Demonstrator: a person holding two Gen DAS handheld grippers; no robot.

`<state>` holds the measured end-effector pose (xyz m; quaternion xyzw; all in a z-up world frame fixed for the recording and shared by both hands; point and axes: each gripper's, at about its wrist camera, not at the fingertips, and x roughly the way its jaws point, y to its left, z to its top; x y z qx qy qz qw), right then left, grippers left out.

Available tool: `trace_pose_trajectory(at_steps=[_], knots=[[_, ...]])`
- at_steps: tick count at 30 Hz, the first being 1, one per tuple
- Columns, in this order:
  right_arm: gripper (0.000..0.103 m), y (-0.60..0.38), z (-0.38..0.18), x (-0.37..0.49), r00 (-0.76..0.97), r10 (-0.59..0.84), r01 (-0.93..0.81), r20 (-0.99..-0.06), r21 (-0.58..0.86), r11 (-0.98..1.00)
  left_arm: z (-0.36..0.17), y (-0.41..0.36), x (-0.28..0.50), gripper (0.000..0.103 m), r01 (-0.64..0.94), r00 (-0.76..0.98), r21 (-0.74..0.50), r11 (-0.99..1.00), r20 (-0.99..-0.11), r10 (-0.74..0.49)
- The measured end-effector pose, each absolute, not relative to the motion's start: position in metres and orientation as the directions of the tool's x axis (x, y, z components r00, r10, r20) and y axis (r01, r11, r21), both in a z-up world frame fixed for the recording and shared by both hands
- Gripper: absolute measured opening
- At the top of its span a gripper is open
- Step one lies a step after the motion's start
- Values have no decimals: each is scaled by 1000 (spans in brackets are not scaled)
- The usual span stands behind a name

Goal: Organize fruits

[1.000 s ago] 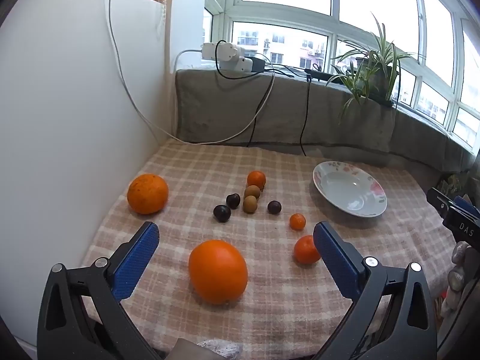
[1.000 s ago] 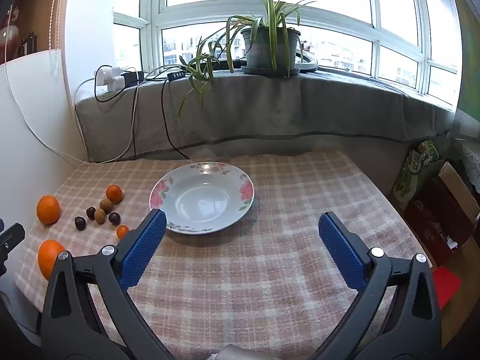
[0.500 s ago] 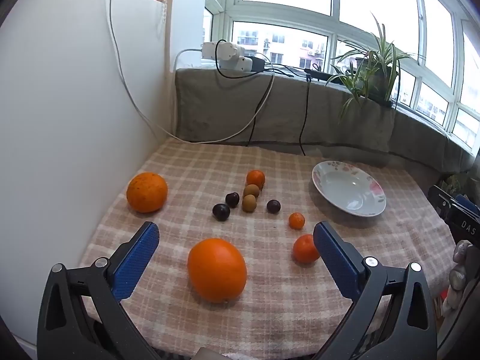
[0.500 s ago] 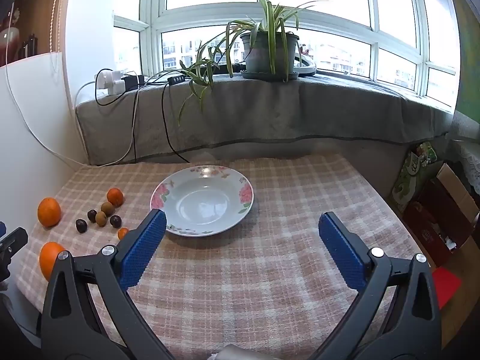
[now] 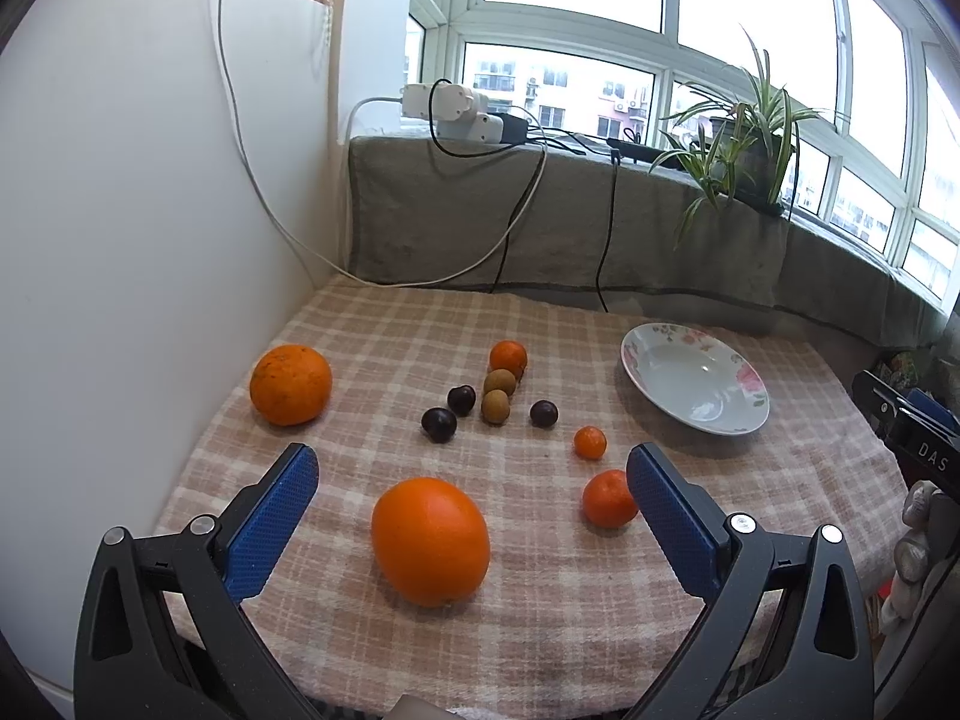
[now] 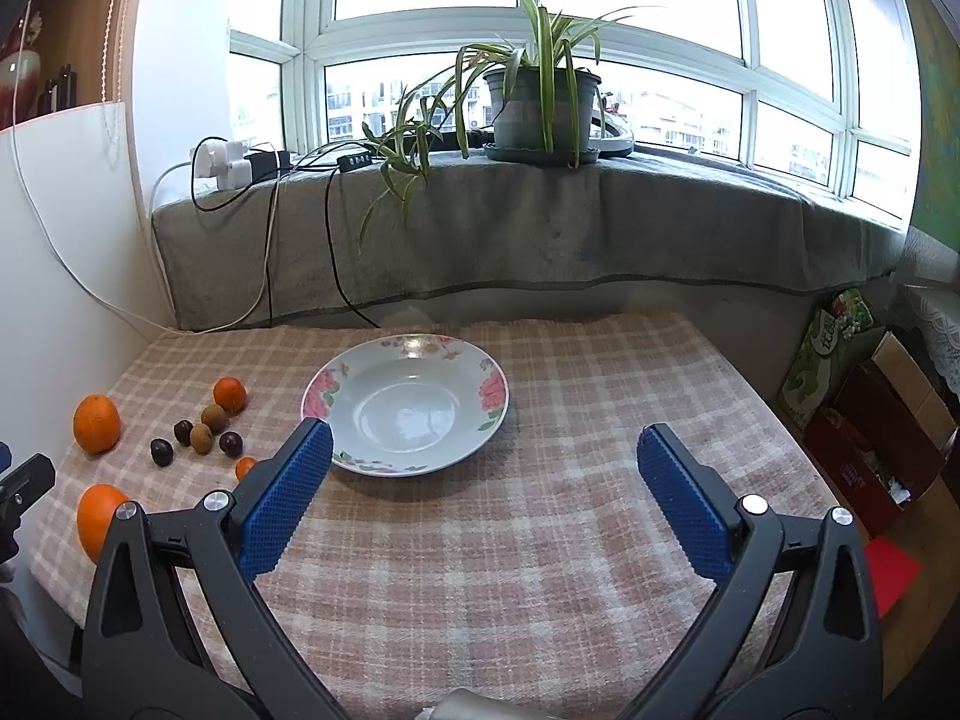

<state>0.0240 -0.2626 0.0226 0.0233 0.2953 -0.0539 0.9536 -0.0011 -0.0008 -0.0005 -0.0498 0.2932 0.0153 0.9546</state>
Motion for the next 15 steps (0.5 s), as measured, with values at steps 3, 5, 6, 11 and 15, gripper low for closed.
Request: trace_pose_trajectory(at_steps=[3, 5, 6, 11, 15], knots=[[103, -262, 21, 24, 821, -89, 115, -564, 11, 993, 0, -1, -1, 102, -61, 828, -86, 994, -561, 2], [103, -263, 24, 25, 820, -87, 113, -566, 11, 994, -1, -1, 0, 102, -63, 828, -88, 994, -561, 2], [103, -262, 25, 25, 819, -85, 110, -568, 10, 994, -1, -1, 0, 102, -63, 828, -90, 994, -561, 2], [103, -260, 25, 25, 819, -87, 106, -567, 0, 994, -1, 2, -1, 102, -66, 828, -105, 992, -561, -4], [103, -259, 23, 25, 821, -86, 106, -564, 3, 994, -1, 3, -1, 102, -67, 829, -103, 992, -559, -2]])
